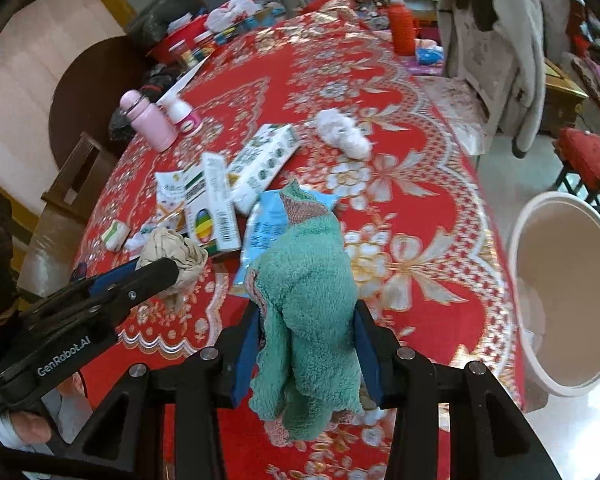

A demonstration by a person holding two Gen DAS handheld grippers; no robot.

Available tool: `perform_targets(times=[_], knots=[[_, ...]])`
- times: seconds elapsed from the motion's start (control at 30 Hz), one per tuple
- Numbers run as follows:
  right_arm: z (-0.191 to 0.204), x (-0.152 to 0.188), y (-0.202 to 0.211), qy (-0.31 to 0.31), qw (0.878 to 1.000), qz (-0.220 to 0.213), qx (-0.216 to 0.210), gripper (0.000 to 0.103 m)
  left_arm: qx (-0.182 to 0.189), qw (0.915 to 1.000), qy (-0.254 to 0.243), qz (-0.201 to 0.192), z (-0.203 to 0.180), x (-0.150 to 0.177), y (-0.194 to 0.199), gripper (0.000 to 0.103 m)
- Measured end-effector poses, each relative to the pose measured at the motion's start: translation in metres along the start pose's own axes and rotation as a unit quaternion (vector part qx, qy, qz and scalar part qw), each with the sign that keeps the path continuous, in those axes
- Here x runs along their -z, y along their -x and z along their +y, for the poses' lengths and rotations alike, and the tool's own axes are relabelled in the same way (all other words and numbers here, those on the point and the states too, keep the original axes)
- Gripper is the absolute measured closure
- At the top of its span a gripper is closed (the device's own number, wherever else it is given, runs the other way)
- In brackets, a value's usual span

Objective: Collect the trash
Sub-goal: 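Carry the towel and cloth over the beige bucket and open both tools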

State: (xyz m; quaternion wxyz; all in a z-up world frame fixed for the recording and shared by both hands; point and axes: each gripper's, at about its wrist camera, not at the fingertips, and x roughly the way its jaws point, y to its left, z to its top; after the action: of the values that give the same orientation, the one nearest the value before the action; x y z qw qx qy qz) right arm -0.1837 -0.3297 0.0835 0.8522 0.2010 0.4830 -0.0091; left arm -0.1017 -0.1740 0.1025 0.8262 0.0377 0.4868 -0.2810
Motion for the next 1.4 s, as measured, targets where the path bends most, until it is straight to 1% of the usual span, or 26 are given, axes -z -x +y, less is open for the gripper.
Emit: perform_targets(times=[0.27,0.53,0.77,0.93,1.1,1.2,1.27,1.3,1.37,1.4], knots=[[-0.037,0.000,0.022,-0.033,0.999,-0.018,0.021,0.060,0.023,0.9992,-0.033,0.005,-0.041,-0.011,-0.014,0.072],[-0.090,0.006,0.045,-0.079,0.995,-0.031,0.051,0.060,0.055,0.9960,-0.068,0.017,-0.093,-0.020,-0.032,0.072],[-0.143,0.010,0.061,-0.123,0.988,-0.039,0.083,0.060,0.088,0.9913,-0.093,0.034,-0.141,-0.028,-0.056,0.072],[-0.184,0.013,0.068,-0.158,0.981,-0.039,0.105,0.060,0.107,0.9870,-0.111,0.047,-0.176,-0.034,-0.075,0.072],[-0.218,0.015,0.070,-0.182,0.975,-0.033,0.120,0.060,0.123,0.9833,-0.115,0.069,-0.205,-0.036,-0.102,0.072],[-0.235,0.016,0.069,-0.193,0.973,-0.030,0.125,0.060,0.134,0.9814,-0.113,0.079,-0.215,-0.037,-0.115,0.071],[-0.245,0.016,0.068,-0.199,0.971,-0.028,0.127,0.060,0.139,0.9804,-0.110,0.085,-0.223,-0.037,-0.125,0.066],[-0.249,0.015,0.066,-0.203,0.971,-0.025,0.128,0.055,0.142,0.9798,-0.110,0.088,-0.226,-0.037,-0.129,0.065],[-0.255,0.015,0.064,-0.210,0.968,-0.023,0.132,0.052,0.144,0.9788,-0.110,0.095,-0.233,-0.037,-0.137,0.057],[-0.260,0.015,0.064,-0.214,0.967,-0.025,0.137,0.052,0.146,0.9784,-0.110,0.097,-0.234,-0.038,-0.139,0.054]])
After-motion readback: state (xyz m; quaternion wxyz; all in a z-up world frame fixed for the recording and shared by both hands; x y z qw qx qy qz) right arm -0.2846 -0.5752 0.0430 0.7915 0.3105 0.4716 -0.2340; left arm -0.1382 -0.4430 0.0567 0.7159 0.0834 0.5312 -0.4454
